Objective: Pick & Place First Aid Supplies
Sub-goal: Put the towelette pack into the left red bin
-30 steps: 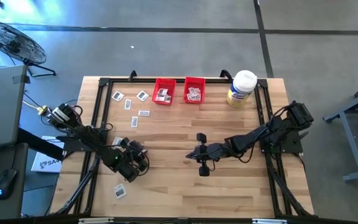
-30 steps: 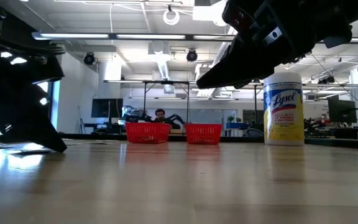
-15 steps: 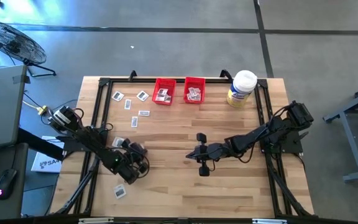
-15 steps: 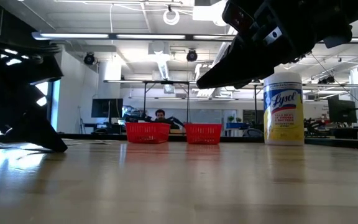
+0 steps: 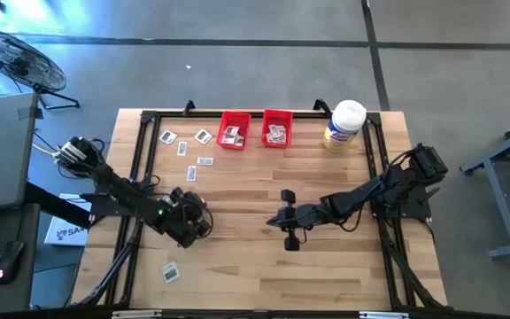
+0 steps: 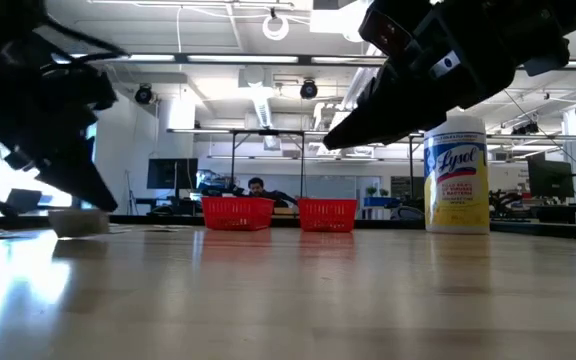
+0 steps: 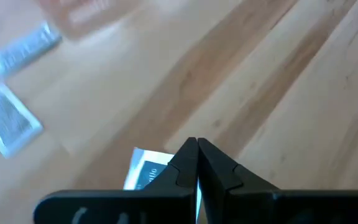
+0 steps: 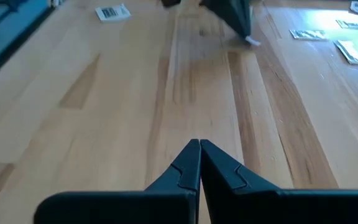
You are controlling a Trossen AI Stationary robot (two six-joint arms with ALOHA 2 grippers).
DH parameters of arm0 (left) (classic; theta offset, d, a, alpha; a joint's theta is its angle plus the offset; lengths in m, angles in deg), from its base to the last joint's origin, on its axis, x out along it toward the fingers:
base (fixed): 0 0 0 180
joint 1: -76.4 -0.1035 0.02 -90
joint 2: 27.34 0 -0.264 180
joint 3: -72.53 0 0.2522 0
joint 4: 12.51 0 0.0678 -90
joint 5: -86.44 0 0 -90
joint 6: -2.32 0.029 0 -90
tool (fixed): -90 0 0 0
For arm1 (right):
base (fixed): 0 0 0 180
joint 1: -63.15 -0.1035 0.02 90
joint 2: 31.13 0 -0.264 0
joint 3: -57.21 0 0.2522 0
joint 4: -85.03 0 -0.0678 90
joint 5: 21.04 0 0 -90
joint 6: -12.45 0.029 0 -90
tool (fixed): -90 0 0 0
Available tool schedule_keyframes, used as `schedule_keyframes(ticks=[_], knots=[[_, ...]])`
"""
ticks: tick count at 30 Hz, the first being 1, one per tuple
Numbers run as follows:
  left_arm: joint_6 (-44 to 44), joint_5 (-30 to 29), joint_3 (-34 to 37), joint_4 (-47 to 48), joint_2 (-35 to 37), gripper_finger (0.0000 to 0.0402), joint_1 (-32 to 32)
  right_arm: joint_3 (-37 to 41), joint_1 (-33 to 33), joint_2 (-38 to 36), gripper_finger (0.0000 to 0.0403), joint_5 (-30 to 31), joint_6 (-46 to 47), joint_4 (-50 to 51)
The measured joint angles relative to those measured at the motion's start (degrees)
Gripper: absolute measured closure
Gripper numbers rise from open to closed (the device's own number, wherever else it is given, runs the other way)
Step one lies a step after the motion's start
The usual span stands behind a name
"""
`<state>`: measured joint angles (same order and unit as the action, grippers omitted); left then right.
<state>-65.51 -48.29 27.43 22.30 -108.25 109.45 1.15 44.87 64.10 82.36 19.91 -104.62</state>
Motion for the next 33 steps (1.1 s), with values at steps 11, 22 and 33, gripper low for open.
schedule_keyframes(ticks=[11, 22, 33], knots=[[43.8, 13.3, -0.2, -22.0, 10.2, 0.0401, -23.8, 0.1, -1.8, -5.2, 0.0402, 7.1, 1.6, 9.7], [72.8, 30.9, -12.0, -30.5, 1.0, 0.0401, -52.8, 0.1, -0.9, -5.2, 0.0401, 7.9, 1.3, 10.6], [82.6, 34.0, -19.8, -34.1, -17.6, 0.0402, -63.0, 0.1, 5.2, -5.2, 0.0401, 7.2, -1.9, 10.7]])
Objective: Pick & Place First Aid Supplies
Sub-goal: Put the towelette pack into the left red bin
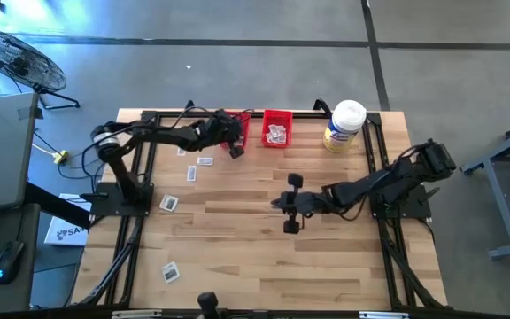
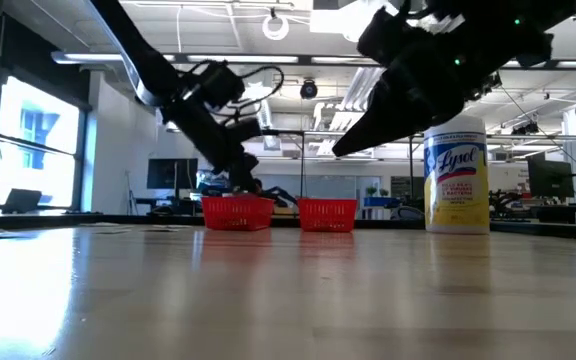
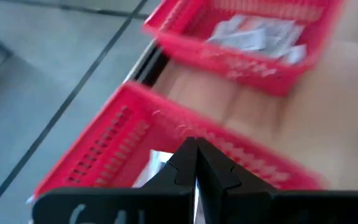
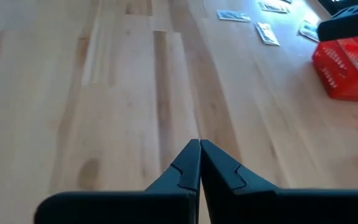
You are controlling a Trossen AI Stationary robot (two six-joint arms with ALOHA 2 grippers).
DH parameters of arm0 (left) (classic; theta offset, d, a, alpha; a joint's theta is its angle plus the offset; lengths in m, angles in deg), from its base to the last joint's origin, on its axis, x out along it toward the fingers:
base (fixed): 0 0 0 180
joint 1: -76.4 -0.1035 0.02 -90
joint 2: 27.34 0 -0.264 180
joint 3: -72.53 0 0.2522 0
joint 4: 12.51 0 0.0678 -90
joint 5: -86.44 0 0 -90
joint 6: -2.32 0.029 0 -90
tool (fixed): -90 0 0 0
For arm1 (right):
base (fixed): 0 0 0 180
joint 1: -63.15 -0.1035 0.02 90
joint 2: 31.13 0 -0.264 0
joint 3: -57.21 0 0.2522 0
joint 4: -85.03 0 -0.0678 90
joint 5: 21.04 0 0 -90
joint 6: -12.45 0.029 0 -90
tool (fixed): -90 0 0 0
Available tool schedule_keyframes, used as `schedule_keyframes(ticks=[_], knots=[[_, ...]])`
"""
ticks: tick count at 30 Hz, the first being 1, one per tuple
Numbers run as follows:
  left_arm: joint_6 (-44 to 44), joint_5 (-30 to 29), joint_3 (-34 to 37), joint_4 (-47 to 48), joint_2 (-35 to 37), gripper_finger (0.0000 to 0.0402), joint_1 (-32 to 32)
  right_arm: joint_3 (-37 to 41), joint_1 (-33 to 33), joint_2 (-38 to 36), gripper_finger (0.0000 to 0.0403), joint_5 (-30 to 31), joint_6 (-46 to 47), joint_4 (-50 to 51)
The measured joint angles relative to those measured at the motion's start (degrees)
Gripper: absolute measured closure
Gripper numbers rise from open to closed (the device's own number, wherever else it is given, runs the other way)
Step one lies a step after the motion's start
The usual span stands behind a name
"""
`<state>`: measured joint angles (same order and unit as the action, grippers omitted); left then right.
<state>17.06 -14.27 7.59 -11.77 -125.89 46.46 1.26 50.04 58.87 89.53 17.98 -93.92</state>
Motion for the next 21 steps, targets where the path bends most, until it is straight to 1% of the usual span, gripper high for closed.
schedule_keyframes(ticks=[4, 7, 8, 11, 16, 18, 21], knots=[[-0.7, 1.0, -0.6, -0.1, -1.6, 0.0402, -1.9, 0.0, 2.2, 0.0, 0.0399, -2.6, -1.2, 0.0], [-5.2, 1.6, -0.6, 1.5, -1.6, 0.0398, -3.4, 0.0, 3.6, 0.0, 0.0402, -3.8, -2.0, 0.0], [-6.5, 3.0, -0.6, 1.8, -1.6, 0.0394, -4.1, 0.0, 4.0, 0.0, 0.0402, -4.6, -2.7, 0.0], [-10.4, 9.0, -0.6, 2.9, -1.3, 0.037, -6.6, 0.0, 5.5, 0.0, 0.0399, -6.2, -4.4, 0.0], [-15.2, 17.9, -0.6, 4.4, -1.3, 0.0311, -9.6, 0.0, 8.3, 0.0, 0.0401, -8.2, -7.4, 0.0], [-15.9, 20.1, -0.5, 5.4, -0.3, 0.0292, -10.5, 0.0, 9.4, 0.0, 0.0402, -9.3, -8.7, 0.0], [-16.1, 20.1, -0.6, 5.7, 3.0, 0.0274, -11.0, 0.0, 11.2, 0.0, 0.04, -11.2, -9.9, 0.0]])
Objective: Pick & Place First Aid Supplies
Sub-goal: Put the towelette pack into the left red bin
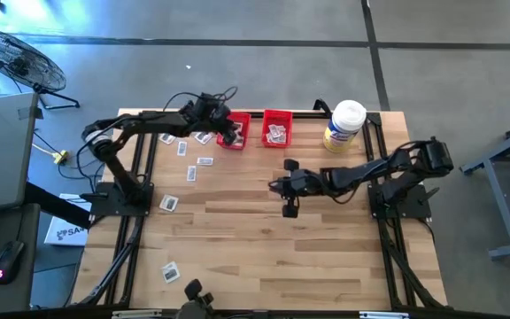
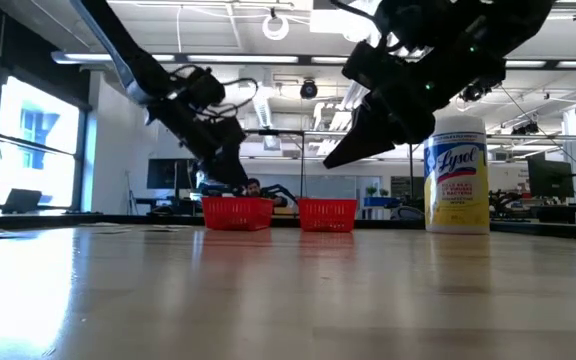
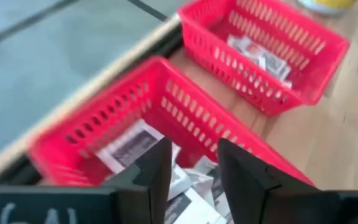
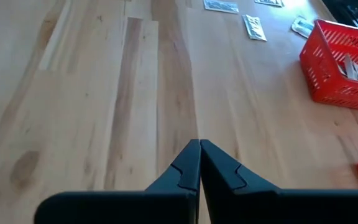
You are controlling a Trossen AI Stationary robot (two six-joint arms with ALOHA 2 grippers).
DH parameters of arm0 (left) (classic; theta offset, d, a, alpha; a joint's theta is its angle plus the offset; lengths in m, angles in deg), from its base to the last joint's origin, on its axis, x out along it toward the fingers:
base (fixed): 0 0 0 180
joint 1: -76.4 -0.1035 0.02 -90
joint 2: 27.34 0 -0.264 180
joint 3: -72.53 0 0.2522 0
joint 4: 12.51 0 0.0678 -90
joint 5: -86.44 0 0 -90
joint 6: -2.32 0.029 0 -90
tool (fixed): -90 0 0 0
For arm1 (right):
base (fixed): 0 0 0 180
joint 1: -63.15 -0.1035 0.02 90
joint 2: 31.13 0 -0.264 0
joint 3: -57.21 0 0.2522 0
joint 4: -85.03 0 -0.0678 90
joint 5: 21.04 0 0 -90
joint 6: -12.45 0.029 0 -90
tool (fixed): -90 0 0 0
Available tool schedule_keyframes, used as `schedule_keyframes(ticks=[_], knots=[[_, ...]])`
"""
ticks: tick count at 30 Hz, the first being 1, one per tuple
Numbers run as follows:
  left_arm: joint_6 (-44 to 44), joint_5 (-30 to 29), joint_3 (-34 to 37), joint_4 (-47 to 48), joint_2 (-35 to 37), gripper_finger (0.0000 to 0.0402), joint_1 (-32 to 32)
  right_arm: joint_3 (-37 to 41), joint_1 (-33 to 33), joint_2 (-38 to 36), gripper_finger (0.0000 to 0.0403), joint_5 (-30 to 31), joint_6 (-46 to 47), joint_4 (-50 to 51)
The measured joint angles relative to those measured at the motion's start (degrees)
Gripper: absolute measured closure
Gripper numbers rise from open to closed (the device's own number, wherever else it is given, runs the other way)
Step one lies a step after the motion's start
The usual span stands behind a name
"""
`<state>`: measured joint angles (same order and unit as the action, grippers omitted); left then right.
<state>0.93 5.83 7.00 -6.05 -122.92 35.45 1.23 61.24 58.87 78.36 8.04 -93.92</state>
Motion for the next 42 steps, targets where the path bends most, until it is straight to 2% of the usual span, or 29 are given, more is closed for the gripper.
schedule_keyframes(ticks=[4, 7, 12, 18, 25, 29, 38, 42], knots=[[0.1, -3.8, 0.0, 4.7, 6.0, 0.0269, 0.0, 0.0, 2.2, 0.0, 0.0399, -2.3, -1.1, 0.0], [-0.4, -7.5, 0.0, 11.9, 10.2, 0.0268, -0.7, 0.0, 3.6, 0.0, 0.0401, -4.0, -1.9, 0.0], [-1.8, -9.6, 2.2, 21.5, 12.0, 0.0268, -3.0, 0.0, 5.1, 0.0, 0.0399, -5.1, -2.1, 0.0], [-1.9, -2.3, 10.4, 15.7, 11.9, 0.0268, -2.9, 0.0, 5.8, 0.0, 0.0401, -6.4, -1.8, 0.0], [-2.2, -3.6, 13.9, 13.3, 12.1, 0.0268, -4.2, 0.0, 5.7, 0.0, 0.0399, -6.4, -0.7, 0.0], [0.6, -4.0, 15.1, 12.6, 12.1, 0.0268, -5.0, 0.0, 5.7, 0.0, 0.0402, -6.4, -0.6, 0.0], [2.1, -2.6, 18.5, 4.7, 12.1, 0.0268, -9.0, 0.0, 5.6, 0.0, 0.0401, -6.7, -0.6, 0.0], [5.2, -1.8, 19.3, 3.6, 12.1, 0.0268, -8.5, 0.0, 5.6, 0.0, 0.0401, -6.7, 0.0, 0.0]])
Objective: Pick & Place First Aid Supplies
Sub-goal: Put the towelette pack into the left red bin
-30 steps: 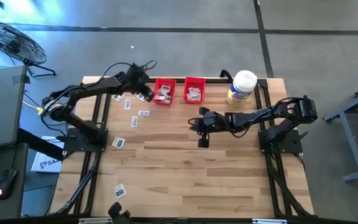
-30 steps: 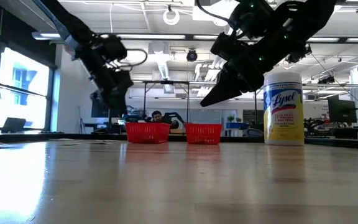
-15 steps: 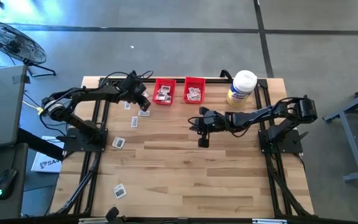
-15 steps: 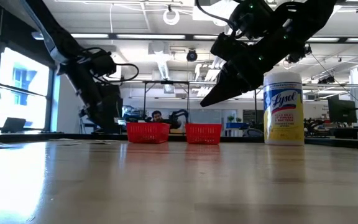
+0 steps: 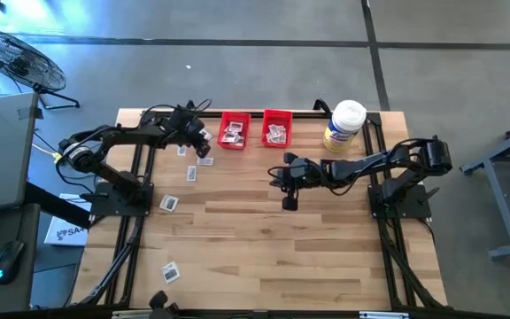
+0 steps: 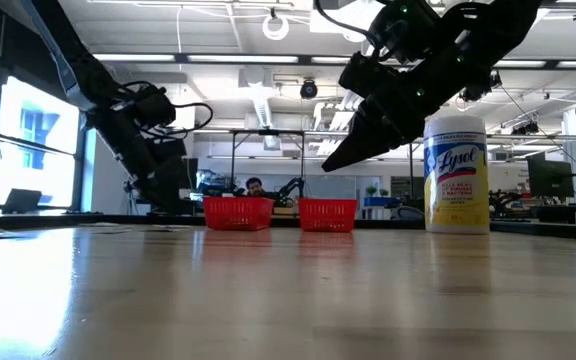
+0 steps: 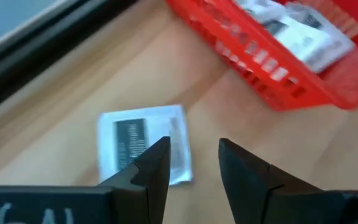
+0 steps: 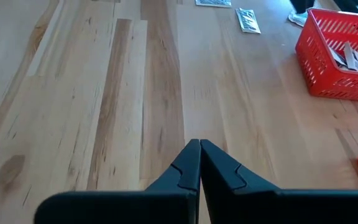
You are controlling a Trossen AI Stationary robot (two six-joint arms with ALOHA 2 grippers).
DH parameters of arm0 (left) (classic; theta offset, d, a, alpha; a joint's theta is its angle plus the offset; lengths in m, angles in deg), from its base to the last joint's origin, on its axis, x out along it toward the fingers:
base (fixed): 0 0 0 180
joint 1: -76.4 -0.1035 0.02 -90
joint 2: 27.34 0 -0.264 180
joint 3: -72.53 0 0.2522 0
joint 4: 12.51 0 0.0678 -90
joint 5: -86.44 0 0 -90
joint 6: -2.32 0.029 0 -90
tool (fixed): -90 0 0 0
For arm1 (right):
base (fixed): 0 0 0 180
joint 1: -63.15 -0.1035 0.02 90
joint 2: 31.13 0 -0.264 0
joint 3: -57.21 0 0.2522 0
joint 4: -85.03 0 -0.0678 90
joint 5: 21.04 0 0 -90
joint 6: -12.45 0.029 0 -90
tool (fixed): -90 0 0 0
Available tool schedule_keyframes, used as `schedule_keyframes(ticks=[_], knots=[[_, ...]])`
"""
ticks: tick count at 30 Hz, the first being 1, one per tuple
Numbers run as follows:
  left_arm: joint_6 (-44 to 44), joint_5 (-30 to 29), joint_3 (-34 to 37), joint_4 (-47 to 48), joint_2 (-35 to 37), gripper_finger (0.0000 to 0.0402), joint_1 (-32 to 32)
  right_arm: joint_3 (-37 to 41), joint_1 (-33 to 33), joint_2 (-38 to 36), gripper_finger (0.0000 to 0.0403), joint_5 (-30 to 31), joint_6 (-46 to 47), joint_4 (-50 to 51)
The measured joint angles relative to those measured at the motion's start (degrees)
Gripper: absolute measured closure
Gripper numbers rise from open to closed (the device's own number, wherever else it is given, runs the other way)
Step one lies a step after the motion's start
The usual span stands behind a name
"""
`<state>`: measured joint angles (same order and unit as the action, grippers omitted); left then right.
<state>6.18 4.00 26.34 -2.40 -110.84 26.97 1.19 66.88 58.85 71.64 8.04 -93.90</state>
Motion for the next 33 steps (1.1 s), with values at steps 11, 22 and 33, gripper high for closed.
schedule_keyframes(ticks=[11, 22, 33], knots=[[0.2, -1.9, 5.8, -8.4, 0.0, 0.0268, -0.1, 0.0, 0.0, 0.0, 0.04, 0.1, 0.5, 0.0], [-0.3, -2.2, 6.6, -13.4, -3.6, 0.0268, -0.1, 0.0, 0.0, 0.0, 0.04, 0.1, 0.8, -0.1], [0.0, -8.4, 6.2, -12.4, -5.2, 0.0324, 3.4, 0.0, 0.0, 0.0, 0.04, -0.3, 1.0, -0.5]])
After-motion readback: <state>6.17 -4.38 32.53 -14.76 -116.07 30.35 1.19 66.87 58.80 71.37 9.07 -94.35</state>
